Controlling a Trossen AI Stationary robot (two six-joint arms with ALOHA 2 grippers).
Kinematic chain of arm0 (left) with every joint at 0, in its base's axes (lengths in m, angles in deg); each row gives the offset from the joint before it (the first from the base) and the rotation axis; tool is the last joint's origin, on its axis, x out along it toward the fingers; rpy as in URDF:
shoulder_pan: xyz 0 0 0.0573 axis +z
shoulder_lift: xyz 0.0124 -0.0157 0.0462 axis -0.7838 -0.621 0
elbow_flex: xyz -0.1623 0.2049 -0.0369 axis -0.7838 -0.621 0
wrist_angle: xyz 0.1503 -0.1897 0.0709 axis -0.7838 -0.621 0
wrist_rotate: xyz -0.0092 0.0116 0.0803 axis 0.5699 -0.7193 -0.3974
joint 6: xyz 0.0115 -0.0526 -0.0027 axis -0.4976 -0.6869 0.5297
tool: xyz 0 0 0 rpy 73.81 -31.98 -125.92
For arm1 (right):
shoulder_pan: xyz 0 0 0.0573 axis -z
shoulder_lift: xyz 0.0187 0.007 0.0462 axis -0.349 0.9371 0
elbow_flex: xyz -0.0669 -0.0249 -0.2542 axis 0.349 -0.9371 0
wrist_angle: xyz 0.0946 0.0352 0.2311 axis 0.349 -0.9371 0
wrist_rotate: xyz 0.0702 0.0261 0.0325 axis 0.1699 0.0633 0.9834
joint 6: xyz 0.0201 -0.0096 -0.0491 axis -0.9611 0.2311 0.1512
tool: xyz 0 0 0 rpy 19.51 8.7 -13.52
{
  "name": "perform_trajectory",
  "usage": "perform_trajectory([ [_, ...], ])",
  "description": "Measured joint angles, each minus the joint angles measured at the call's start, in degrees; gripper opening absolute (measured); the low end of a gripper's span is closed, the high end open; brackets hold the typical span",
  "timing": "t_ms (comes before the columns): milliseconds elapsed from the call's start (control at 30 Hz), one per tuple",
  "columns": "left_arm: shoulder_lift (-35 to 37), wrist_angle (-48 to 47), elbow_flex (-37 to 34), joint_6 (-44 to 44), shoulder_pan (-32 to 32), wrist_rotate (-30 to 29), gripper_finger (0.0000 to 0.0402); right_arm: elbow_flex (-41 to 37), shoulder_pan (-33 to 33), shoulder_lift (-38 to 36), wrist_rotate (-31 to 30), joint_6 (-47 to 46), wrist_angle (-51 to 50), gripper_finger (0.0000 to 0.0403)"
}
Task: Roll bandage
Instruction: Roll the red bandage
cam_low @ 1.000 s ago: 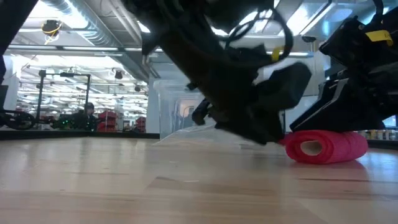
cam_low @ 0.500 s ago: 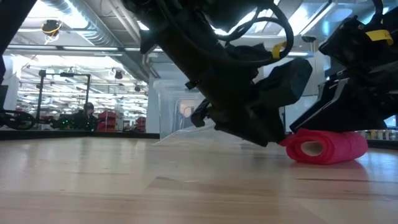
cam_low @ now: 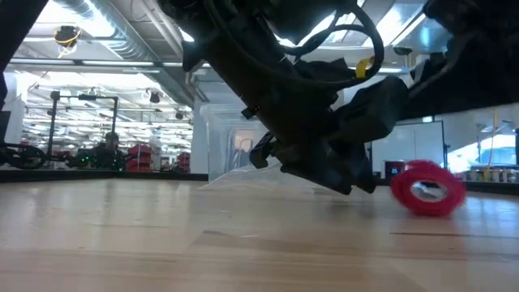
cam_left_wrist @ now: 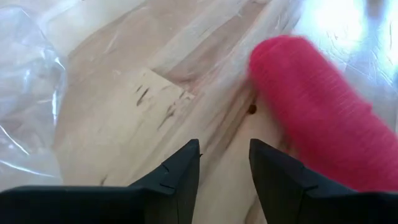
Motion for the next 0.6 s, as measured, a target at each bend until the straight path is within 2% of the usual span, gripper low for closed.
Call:
perform_trajectory([
  [200, 0.0, -0.1, 0.0, -0.1, -0.1, 0.1, 0.0131, 0.0, -0.3, -0.9, 2.6, -1.1, -2.5, 0.0172],
  [300, 0.0, -0.1, 0.0, -0.1, -0.3, 0.0, 0.0131, 0.0, -1.6, -4.0, 3.6, -1.2, -3.1, 0.0172],
  [467, 0.0, -0.2, 0.0, 2.0, -0.8, 0.1, 0.0131, 0.1, -5.7, -12.7, 4.5, -1.3, -10.2, 0.0172],
  [600, 0.0, 0.0, 0.0, 2.8, -1.0, 0.1, 0.0131, -0.3, -6.8, -13.9, 2.9, -2.5, -16.4, 0.0172],
])
